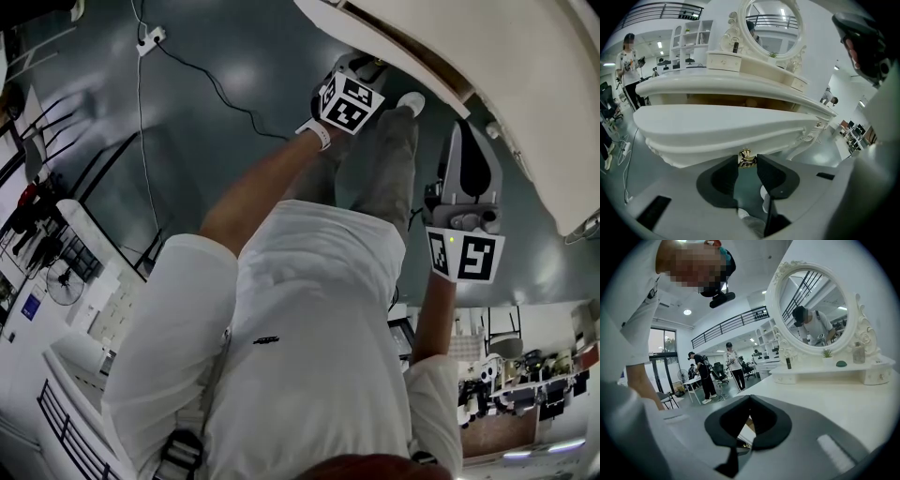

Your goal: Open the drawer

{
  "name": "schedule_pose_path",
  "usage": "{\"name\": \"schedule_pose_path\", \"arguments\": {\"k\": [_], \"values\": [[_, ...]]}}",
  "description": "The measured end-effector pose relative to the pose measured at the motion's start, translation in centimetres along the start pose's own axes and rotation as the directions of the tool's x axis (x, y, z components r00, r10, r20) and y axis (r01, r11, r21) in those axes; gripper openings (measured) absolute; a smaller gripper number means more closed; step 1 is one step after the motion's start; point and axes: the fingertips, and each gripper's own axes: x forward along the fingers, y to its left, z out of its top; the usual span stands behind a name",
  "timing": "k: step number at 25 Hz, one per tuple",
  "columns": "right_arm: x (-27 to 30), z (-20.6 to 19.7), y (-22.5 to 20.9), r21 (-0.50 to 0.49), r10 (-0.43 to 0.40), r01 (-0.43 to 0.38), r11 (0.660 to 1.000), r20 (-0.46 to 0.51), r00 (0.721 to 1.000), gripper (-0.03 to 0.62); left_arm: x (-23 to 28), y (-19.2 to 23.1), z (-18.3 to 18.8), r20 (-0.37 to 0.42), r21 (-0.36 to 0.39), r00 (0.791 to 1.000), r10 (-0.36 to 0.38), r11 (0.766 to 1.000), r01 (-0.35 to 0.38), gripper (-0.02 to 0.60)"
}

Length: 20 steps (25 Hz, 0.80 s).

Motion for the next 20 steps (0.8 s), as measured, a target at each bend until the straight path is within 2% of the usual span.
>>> {"name": "schedule_pose_path", "arguments": {"k": [20], "values": [[2.3, 1.3, 3.3, -0.02, 0.05, -0.05, 0.999, -0.014, 0.999, 0.011, -3.7, -1.3, -5.6, -0.072, -0.013, 0.994, -0.083, 0.997, 0.082, 0.129]]}}
